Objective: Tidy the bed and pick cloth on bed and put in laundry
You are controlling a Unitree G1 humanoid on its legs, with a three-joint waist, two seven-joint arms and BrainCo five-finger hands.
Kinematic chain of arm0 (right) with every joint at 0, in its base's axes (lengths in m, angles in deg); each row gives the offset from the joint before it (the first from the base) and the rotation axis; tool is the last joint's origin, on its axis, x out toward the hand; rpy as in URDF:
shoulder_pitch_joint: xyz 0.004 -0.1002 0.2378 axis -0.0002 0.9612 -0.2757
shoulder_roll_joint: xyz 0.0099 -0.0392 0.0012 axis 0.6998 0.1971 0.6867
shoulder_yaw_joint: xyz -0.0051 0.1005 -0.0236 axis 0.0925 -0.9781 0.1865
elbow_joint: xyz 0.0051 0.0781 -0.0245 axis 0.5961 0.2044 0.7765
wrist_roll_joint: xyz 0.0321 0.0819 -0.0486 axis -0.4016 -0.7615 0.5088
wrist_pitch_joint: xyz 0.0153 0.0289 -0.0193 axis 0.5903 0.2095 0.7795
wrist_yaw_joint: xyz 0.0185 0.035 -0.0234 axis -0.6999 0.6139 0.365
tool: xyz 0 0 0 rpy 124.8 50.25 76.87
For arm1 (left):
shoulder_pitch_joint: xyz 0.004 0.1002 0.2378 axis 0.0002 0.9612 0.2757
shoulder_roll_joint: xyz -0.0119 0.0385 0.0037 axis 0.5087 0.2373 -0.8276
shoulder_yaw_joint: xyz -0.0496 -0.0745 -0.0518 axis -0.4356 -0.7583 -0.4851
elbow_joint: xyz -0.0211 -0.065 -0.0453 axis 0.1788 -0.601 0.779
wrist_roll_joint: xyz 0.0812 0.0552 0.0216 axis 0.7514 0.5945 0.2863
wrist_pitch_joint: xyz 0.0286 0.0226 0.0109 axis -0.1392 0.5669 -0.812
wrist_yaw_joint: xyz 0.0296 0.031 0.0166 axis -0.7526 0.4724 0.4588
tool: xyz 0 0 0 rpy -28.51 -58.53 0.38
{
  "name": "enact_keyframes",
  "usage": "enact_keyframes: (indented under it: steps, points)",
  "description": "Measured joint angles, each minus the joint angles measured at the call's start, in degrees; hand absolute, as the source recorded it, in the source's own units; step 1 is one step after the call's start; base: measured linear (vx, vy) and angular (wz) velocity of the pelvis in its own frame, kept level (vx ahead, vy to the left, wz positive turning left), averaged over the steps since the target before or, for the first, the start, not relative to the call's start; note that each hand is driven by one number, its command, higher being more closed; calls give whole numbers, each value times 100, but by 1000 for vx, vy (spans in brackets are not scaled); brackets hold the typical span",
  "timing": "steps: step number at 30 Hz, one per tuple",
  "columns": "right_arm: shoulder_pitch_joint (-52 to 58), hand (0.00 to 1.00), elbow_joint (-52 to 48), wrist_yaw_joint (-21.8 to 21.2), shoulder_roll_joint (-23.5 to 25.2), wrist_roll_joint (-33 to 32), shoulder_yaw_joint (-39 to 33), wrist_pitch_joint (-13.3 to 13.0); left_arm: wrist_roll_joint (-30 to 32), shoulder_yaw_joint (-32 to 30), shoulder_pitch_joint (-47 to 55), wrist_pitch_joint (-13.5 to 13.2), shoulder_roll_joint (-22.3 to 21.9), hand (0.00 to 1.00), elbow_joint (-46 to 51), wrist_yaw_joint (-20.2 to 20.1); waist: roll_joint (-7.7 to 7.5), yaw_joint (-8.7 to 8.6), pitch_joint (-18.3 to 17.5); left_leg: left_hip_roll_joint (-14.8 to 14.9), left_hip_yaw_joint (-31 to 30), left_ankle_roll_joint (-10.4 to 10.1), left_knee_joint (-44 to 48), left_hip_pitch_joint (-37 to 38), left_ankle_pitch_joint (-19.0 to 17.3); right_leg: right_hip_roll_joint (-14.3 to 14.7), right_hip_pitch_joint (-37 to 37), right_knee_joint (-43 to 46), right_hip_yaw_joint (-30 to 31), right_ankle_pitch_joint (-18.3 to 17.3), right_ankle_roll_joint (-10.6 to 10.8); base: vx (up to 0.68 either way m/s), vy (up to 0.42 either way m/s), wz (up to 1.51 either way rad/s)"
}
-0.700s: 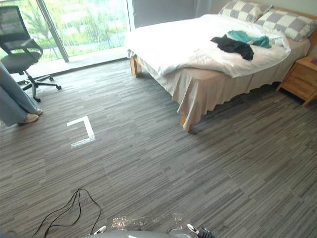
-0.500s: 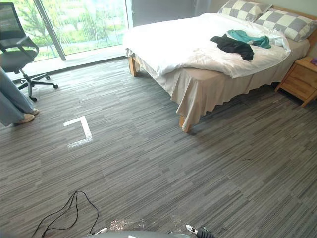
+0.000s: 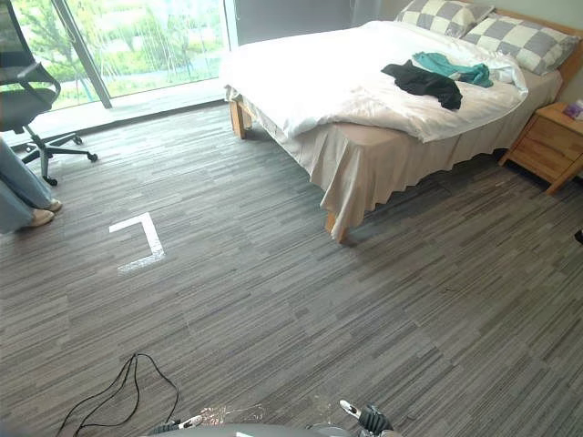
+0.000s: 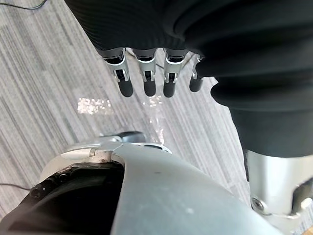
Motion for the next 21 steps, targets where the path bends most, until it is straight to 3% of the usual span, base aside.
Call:
enact_keyframes:
  steps: [4, 7, 8, 10, 12, 15, 16, 17, 18, 20, 21]
  points:
    - [-85, 0, -7, 76, 10, -244, 0, -72, -1, 271, -163, 20, 93, 0, -1, -21, -11, -29, 183, -6, 59, 13, 10, -116, 7, -65, -519, 810, 10, -383, -36, -26, -10, -2]
    - [-95, 0, -86, 177, 91, -431, -18, -83, 1, 335, -202, 28, 179, 0, -1, -20, -130, -26, 386, -22, 178, 27, 55, -19, -36, -172, -712, 1418, -27, -747, 40, -7, -16, -16]
    - [-82, 0, -129, 214, 107, -492, -62, -81, 2, 334, -228, 27, 218, 0, 0, -19, -190, -15, 464, -15, 346, 76, 336, -21, -193, -397, -799, 1792, -299, -950, 130, 12, -3, -41]
    - [-91, 0, -127, 230, 111, -508, -115, -71, 15, 333, -229, 39, 231, 0, 0, -19, -173, -9, 536, 71, 560, 38, 729, -53, -467, -584, -854, 2092, -696, -994, 191, 2, -6, -64]
    - [-88, 0, -118, 253, 105, -650, -143, -60, 51, 343, -222, 95, 227, 0, -1, -20, -125, -18, 566, 276, 783, -35, 1068, -58, -749, -596, -910, 2292, -1056, -974, 177, 37, -76, -75]
    - [-83, 0, -114, 257, 87, -925, -475, -58, 87, 555, -470, 110, 197, 0, -40, -37, 104, -104, 755, 803, 984, -252, 1260, -8, -1052, -500, -1591, 2832, -1288, -1223, 42, 109, -126, -59]
    - [-88, 0, -119, 263, 74, -958, -512, -59, 95, 555, -526, 96, 118, 0, -52, -60, 273, -132, 901, 1113, 1123, -380, 1299, 76, -1121, -468, -1937, 2709, -1231, -1121, 106, 234, -185, -63]
    - [-58, 0, -140, 263, 79, -942, -506, -64, 116, 535, -532, 70, 101, 0, -68, -79, 293, -165, 938, 1307, 1258, -540, 1286, 149, -1145, -524, -2292, 2382, -1101, -773, 235, 215, -155, -61]
    - [-19, 0, -147, 267, 92, -941, -510, -77, 139, 512, -533, 46, 145, 0, -109, -91, 237, -160, 945, 1342, 1328, -620, 1287, 188, -1130, -596, -2395, 2207, -1087, -565, 288, 280, -204, -53]
    - [197, 0, -104, 264, 252, -925, -501, -95, 169, 399, -543, -26, 283, 0, -267, -118, -35, -165, 1020, 1448, 1559, -1011, 1359, 641, -1340, -904, -2477, 1722, -1089, -98, 336, 342, -269, -40]
    - [259, 0, -74, 260, 263, -937, -516, -94, 176, 340, -535, -36, 260, 0, -271, -110, -24, -187, 1015, 1535, 1585, -1079, 1405, 751, -1447, -931, -2496, 1870, -1122, 66, 261, 471, -366, -19]
